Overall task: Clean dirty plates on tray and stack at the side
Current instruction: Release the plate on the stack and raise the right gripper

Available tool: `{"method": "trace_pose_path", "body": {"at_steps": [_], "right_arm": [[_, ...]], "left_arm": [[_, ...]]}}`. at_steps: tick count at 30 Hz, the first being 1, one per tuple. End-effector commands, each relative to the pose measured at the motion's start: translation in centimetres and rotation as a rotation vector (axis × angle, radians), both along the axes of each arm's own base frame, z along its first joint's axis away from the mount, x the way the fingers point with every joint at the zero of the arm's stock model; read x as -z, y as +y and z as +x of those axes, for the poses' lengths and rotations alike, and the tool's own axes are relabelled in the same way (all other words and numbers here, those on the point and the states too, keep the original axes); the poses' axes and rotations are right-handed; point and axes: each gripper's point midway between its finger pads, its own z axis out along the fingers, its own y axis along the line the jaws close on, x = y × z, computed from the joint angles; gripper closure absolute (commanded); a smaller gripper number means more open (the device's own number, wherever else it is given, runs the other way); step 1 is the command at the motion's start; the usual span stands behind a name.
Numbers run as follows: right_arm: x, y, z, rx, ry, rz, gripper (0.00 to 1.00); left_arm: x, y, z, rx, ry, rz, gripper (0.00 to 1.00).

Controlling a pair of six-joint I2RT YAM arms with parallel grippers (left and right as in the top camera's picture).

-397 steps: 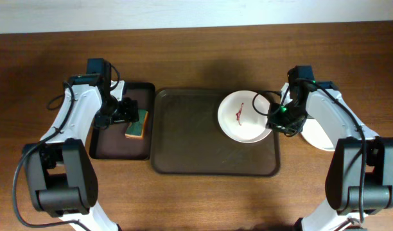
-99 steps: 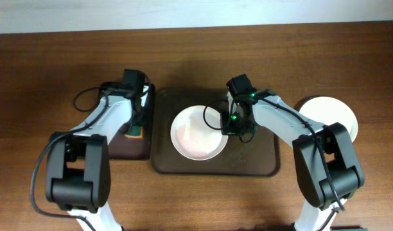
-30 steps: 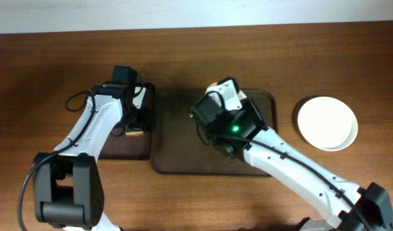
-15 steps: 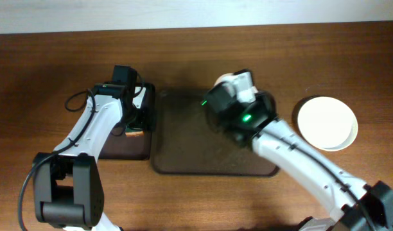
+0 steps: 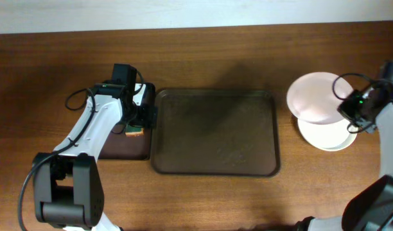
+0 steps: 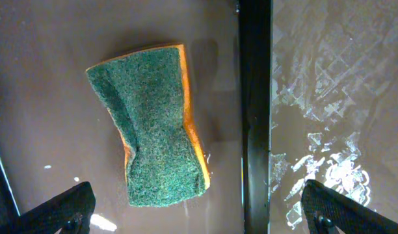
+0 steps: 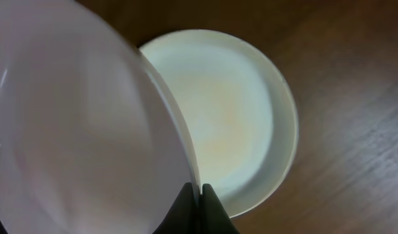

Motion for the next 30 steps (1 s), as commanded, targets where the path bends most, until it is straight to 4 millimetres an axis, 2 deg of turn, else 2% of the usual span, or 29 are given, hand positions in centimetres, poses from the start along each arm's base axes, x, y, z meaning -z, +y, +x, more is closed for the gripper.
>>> {"method": "trace_pose_path", "body": {"at_steps": [1,6,10,13,15,17,19,22,23,27,30], "right_arm": [[1.9,-2.0,-0.8,0.071,0.033,0.059,0.96],[4.9,-3.9,-2.7,0.138,0.128,0.099,0.96],[5.3,-4.0,-3.3,0.146,0.157,0.096,0.95],[5.4,-4.0,-3.5,0.146,0.165,0.099,0.78],[5.4,-3.8,-3.7,0.146,0.174,0.105,0.76],[5.4,-3.2,-3.6,0.135,0.173,0.129,0.63],[5.0,-0.3,-1.6,-0.082,0.089,0.218,0.57],[4.5,4.2,0.6,-0.321,0.057,0.222,0.11],[4.3,6.3,1.5,-0.412,0.053,0.202,0.01],[2.3,14.9,3.9,-0.708,0.027,0.115,0.01],[0.4,19.5,3.9,-0.842,0.016,0.057,0.01]], "left_arm": [[-1.3,-0.2,0.6,0.004,-0.039,-0.015,0.00],[-1.3,-0.2,0.6,0.004,-0.038,-0.015,0.00],[-1.3,-0.2,0.6,0.004,-0.039,-0.015,0.00],[-1.3,-0.2,0.6,0.004,-0.038,-0.015,0.00],[-1.3,-0.2,0.6,0.004,-0.038,-0.015,0.00],[-1.3,-0.2,0.6,0.004,-0.038,-0.015,0.00],[-1.3,-0.2,0.6,0.004,-0.039,-0.015,0.00],[-1.4,0.3,1.2,-0.109,-0.055,-0.040,0.00],[-1.7,1.0,1.9,-0.161,-0.078,-0.053,0.00],[-3.0,1.9,2.8,-0.207,-0.092,-0.165,0.00],[-3.1,3.1,1.1,-0.251,-0.022,-0.183,0.00]]}}
